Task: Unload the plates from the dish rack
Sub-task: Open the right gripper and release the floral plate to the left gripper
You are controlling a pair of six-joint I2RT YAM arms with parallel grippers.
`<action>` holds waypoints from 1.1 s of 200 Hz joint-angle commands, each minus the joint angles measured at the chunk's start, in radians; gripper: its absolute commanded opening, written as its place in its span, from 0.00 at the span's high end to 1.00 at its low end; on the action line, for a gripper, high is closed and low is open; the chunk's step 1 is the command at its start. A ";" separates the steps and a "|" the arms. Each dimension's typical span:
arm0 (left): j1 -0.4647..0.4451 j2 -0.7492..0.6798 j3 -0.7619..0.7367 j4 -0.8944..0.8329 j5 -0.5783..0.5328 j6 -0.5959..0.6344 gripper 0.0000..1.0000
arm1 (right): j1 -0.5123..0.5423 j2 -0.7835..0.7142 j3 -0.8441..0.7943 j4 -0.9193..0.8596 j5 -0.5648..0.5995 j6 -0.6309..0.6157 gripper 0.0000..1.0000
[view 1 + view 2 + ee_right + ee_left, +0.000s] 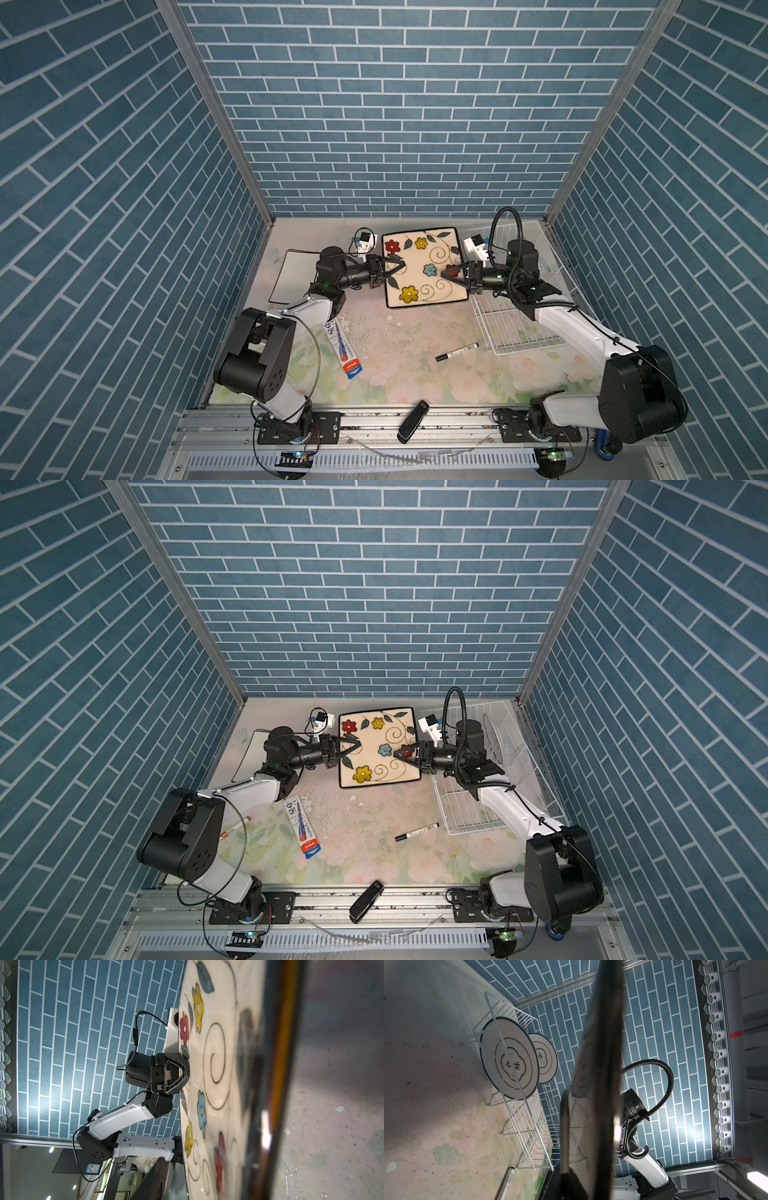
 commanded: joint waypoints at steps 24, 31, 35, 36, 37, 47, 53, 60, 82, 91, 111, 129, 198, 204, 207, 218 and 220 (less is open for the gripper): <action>0.005 -0.033 0.018 0.053 -0.006 0.026 1.00 | 0.002 -0.017 0.003 0.097 -0.002 -0.002 0.46; 0.007 -0.035 0.017 0.052 -0.007 0.028 1.00 | 0.002 -0.017 0.004 0.098 0.001 -0.003 0.45; 0.009 -0.036 0.017 0.052 -0.007 0.027 1.00 | 0.002 -0.017 0.004 0.101 0.003 0.000 0.45; 0.009 -0.037 0.016 0.052 -0.007 0.028 1.00 | 0.002 -0.017 0.004 0.101 0.003 0.000 0.45; 0.009 -0.037 0.015 0.052 -0.008 0.027 1.00 | 0.002 -0.017 0.004 0.102 0.004 0.001 0.45; 0.011 -0.041 0.012 0.052 -0.010 0.026 1.00 | 0.002 -0.021 0.001 0.102 0.015 0.002 0.44; 0.012 -0.042 0.010 0.053 -0.012 0.028 1.00 | 0.002 -0.024 0.001 0.103 0.021 0.003 0.44; 0.013 -0.044 0.008 0.052 -0.014 0.027 1.00 | 0.002 -0.027 -0.001 0.103 0.029 0.003 0.43; 0.014 -0.047 0.008 0.052 -0.018 0.026 1.00 | 0.001 -0.037 -0.007 0.114 0.063 0.009 0.41; 0.014 -0.047 0.008 0.052 -0.021 0.026 1.00 | 0.002 -0.041 -0.010 0.120 0.084 0.015 0.40; 0.017 -0.053 0.011 0.050 -0.023 0.025 1.00 | 0.002 -0.046 -0.023 0.148 0.099 0.030 0.40; 0.021 -0.063 0.011 0.046 -0.023 0.025 1.00 | 0.002 -0.049 -0.028 0.149 0.116 0.029 0.39; 0.042 -0.090 -0.002 0.038 -0.026 0.022 1.00 | 0.002 -0.055 -0.034 0.152 0.131 0.030 0.35; 0.045 -0.092 -0.004 0.038 -0.027 0.020 1.00 | 0.002 -0.055 -0.034 0.150 0.131 0.029 0.34; 0.046 -0.094 -0.005 0.037 -0.027 0.020 1.00 | 0.002 -0.055 -0.034 0.150 0.130 0.028 0.33; 0.052 -0.098 -0.008 0.038 -0.027 0.019 1.00 | 0.002 -0.057 -0.036 0.150 0.131 0.029 0.32; 0.052 -0.101 -0.008 0.038 -0.027 0.019 1.00 | 0.002 -0.058 -0.035 0.149 0.132 0.029 0.31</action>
